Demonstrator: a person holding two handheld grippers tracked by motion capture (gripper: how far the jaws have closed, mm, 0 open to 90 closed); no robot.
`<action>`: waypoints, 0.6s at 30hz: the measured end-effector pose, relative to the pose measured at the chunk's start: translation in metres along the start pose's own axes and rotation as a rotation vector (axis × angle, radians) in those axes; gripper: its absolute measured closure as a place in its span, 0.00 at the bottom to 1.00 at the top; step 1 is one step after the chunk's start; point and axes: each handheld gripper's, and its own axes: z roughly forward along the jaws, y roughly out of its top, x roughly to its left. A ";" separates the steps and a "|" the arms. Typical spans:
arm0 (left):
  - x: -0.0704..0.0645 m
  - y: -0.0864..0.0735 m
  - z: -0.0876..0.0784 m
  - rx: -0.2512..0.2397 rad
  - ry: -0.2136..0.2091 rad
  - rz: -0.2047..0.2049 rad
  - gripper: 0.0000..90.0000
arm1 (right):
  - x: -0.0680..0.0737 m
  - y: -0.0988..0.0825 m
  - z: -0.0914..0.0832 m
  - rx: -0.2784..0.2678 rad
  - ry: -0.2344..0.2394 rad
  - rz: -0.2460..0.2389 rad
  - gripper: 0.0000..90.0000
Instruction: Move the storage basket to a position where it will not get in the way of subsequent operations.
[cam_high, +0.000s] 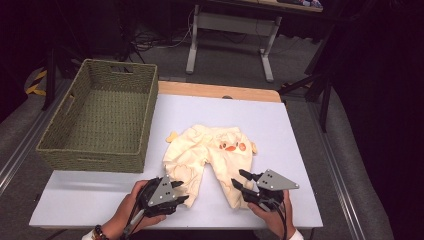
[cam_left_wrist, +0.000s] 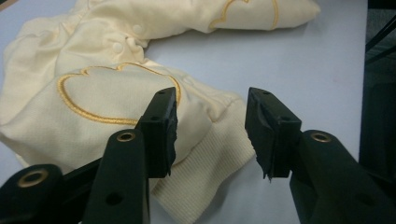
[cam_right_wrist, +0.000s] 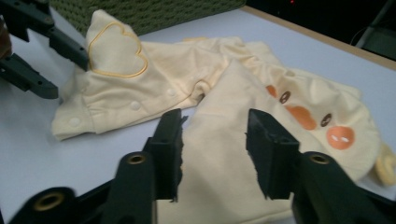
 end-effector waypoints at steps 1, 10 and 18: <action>0.000 -0.001 0.002 0.004 -0.005 -0.006 0.54 | 0.002 0.000 0.002 0.008 0.003 -0.006 0.49; 0.009 -0.009 0.018 0.062 -0.016 -0.041 0.57 | 0.024 -0.002 0.026 0.084 0.078 -0.045 0.35; 0.013 -0.009 0.020 0.088 -0.027 -0.019 0.61 | 0.018 -0.017 0.044 0.166 0.012 -0.105 0.46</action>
